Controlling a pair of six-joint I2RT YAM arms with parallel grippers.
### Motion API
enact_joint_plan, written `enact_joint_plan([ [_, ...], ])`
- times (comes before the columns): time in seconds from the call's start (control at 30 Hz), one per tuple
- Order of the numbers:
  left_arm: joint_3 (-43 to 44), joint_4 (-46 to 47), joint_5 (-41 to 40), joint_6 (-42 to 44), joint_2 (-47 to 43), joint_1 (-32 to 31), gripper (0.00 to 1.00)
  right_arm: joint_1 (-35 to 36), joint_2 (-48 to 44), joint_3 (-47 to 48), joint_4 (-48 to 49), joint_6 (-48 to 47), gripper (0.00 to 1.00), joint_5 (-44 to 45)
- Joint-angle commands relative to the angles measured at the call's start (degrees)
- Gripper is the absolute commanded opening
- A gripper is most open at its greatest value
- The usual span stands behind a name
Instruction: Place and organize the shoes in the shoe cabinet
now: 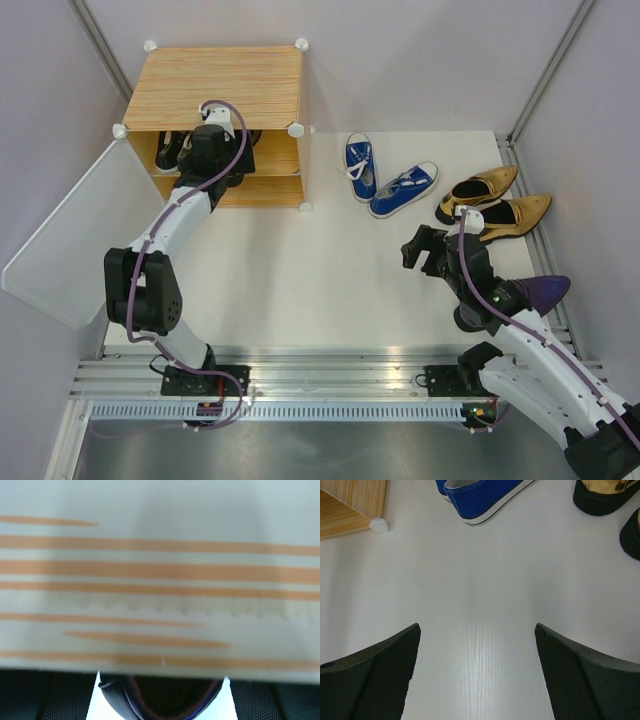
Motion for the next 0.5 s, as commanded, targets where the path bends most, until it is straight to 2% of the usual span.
enact_joint_plan([
  [0.0,2.68,2.56,1.50,-2.43,-5.52,0.34,0.95,-0.28,-1.06,-0.57,1.51,-0.61,0.98,-0.85],
  [0.13,1.54,1.59,1.84,-1.82,-7.20,0.34,0.95,-0.28,-1.15,-0.57,1.60,-0.70,0.98,-1.29],
  [0.3,0.22,0.80,2.20,-1.73,-7.90,0.43,0.88,-0.28,-1.76,-0.66,1.60,-0.53,0.98,-1.65],
  [0.47,-0.05,-0.25,2.72,-1.90,-7.64,0.43,0.85,-0.28,-1.67,-0.66,1.51,-0.53,0.98,-1.82],
])
